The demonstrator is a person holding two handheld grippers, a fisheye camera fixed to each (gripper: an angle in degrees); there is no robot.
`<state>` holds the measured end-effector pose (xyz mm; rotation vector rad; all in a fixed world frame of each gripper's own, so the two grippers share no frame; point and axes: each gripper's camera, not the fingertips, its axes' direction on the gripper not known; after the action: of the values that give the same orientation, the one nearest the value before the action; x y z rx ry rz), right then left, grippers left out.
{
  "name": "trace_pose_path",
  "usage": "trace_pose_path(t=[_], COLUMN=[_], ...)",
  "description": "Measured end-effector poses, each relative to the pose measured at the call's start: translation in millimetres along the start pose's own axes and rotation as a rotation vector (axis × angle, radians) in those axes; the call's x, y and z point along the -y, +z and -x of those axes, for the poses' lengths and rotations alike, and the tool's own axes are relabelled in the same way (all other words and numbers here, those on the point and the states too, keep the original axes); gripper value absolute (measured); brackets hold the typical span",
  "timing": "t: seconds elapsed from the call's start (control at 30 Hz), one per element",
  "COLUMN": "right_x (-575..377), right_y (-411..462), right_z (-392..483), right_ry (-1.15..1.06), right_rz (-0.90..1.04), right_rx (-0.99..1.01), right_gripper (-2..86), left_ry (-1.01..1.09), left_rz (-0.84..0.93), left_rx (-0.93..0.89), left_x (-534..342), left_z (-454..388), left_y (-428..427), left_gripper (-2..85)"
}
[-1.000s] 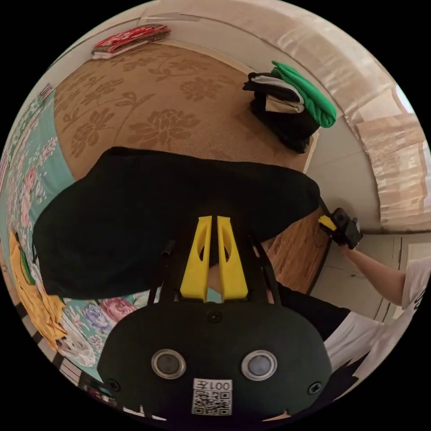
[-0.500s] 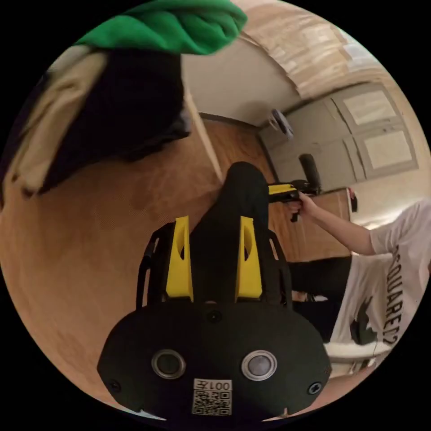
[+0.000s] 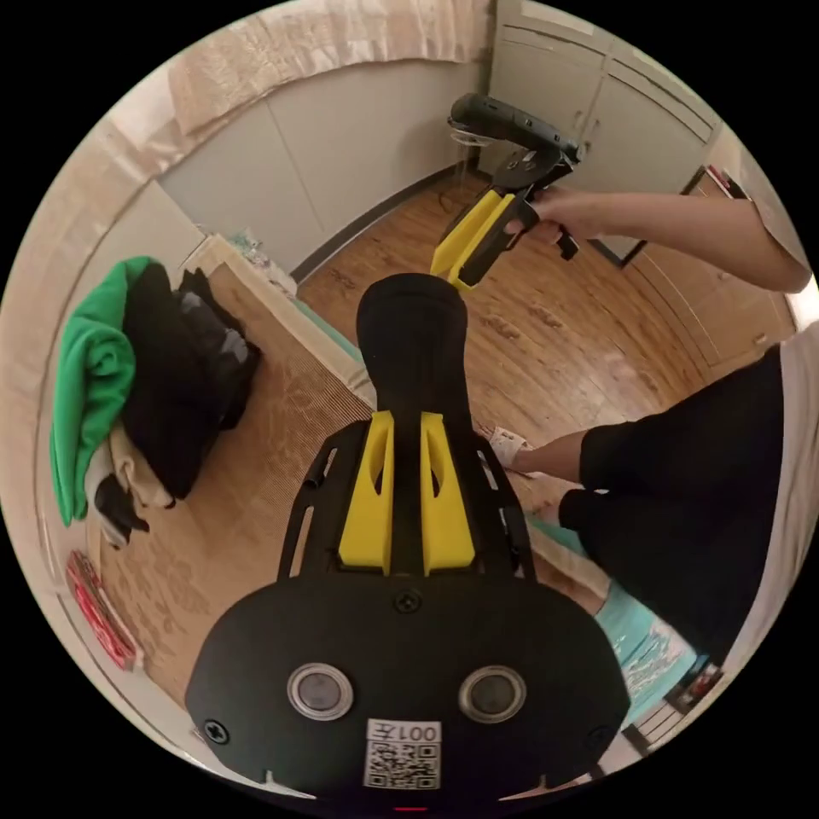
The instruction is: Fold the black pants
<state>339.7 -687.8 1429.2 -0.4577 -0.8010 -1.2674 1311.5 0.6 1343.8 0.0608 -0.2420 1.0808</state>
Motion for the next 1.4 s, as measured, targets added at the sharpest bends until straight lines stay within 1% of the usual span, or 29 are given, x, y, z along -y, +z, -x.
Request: trace_pose_path(t=[0.07,0.2,0.27,0.37,0.43,0.5,0.57,0.6,0.67,0.7,0.73,0.77,0.8,0.87,0.9,0.93,0.97,1.03,1.1,1.13,1.17,1.2,1.27,1.3,1.33,1.37,1.4], right_x=[25.5,61.1,84.3,103.7,108.3,110.4,111.3,112.0,118.3,121.0,127.3,132.8,135.1,141.1,142.8,147.0,151.4,157.2,161.0,164.3,168.5,170.7,181.6,184.9,193.0,204.0,210.0], right_y=[11.1,30.9,45.3,56.4,48.0,31.2,0.3,-6.7,-20.2,-19.2,-12.1,-0.2,7.4,41.0,48.8,61.9,72.0,79.3,76.3,65.9,49.3,39.5,1.6,-4.4,-8.5,-2.6,3.5], right_z=[-14.4,-34.7,-48.0,-46.7,-44.1,-44.9,-49.9,-51.2,-52.8,-51.5,-45.5,-35.6,-29.4,-4.4,0.3,7.6,13.2,21.9,32.2,39.8,48.2,53.1,72.9,78.0,88.1,95.4,97.4], right_ry=[-0.095,-0.204,-0.242,-0.329,-0.340,-0.293,-0.210,-0.197,-0.215,-0.231,-0.265,-0.306,-0.329,-0.432,-0.451,-0.480,-0.506,-0.552,-0.592,-0.613,-0.629,-0.641,-0.690,-0.711,-0.761,-0.799,-0.816], right_rz=[0.096,0.169,0.212,0.306,0.282,0.218,0.091,0.065,0.042,0.060,0.121,0.199,0.246,0.409,0.433,0.456,0.461,0.438,0.400,0.343,0.254,0.205,0.006,-0.033,-0.077,-0.091,-0.086], right_rx=[0.051,0.182,0.382,0.487,0.490,0.410,0.313,0.315,0.414,0.447,0.495,0.488,0.459,0.309,0.300,0.340,0.429,0.550,0.501,0.425,0.315,0.251,0.013,-0.038,-0.133,-0.243,-0.298], right_gripper=[11.0,8.1,6.4,3.1,2.0,1.7,2.1,2.3,4.1,5.7,8.9,10.9,11.8,12.4,12.2,10.9,8.8,5.5,4.7,4.4,4.3,4.2,4.0,3.9,3.8,3.8,3.8], left_ry=[-0.080,-0.239,-0.290,-0.299,-0.277,-0.287,-0.312,-0.332,-0.366,-0.389,-0.410,-0.421,-0.446,-0.478,-0.495,-0.506,-0.510,-0.533,-0.549,-0.562,-0.569,-0.579,-0.575,-0.568,-0.570,-0.576,-0.596], left_rz=[-0.003,-0.086,-0.113,-0.126,-0.140,-0.137,-0.139,-0.145,-0.153,-0.155,-0.155,-0.155,-0.155,-0.156,-0.154,-0.147,-0.142,-0.123,-0.119,-0.126,-0.133,-0.154,-0.197,-0.241,-0.296,-0.321,-0.366], left_rx=[-0.043,-0.216,-0.278,-0.376,-0.383,-0.394,-0.403,-0.404,-0.392,-0.382,-0.376,-0.374,-0.372,-0.382,-0.393,-0.401,-0.404,-0.406,-0.390,-0.376,-0.369,-0.352,-0.315,-0.290,-0.273,-0.266,-0.241], left_x=[-2.6,-21.2,-32.9,-50.3,-63.4,-74.2,-85.0,-91.2,-98.9,-103.4,-107.7,-110.0,-115.2,-123.4,-128.6,-133.7,-136.0,-145.3,-151.8,-155.7,-157.3,-159.2,-157.4,-153.9,-148.8,-145.6,-138.1], left_z=[4.6,30.6,43.9,57.9,58.0,57.4,57.6,58.6,60.7,62.0,63.2,63.6,64.2,64.3,64.0,63.1,62.6,62.1,63.5,65.3,66.5,69.9,76.8,82.6,89.7,94.0,103.3], left_y=[8.4,25.7,34.0,46.0,44.4,44.0,44.5,45.1,46.4,48.3,50.8,52.2,55.4,61.0,64.8,68.9,70.8,76.6,77.1,76.2,75.4,73.4,70.3,69.4,70.4,71.8,75.9], left_gripper=[0.8,-0.4,-1.0,-1.4,-1.6,-1.6,-1.5,-1.5,-1.4,-1.3,-1.3,-1.3,-1.3,-1.3,-1.3,-1.3,-1.3,-1.3,-1.3,-1.3,-1.3,-1.3,-1.2,-1.2,-1.1,-1.1,-1.1])
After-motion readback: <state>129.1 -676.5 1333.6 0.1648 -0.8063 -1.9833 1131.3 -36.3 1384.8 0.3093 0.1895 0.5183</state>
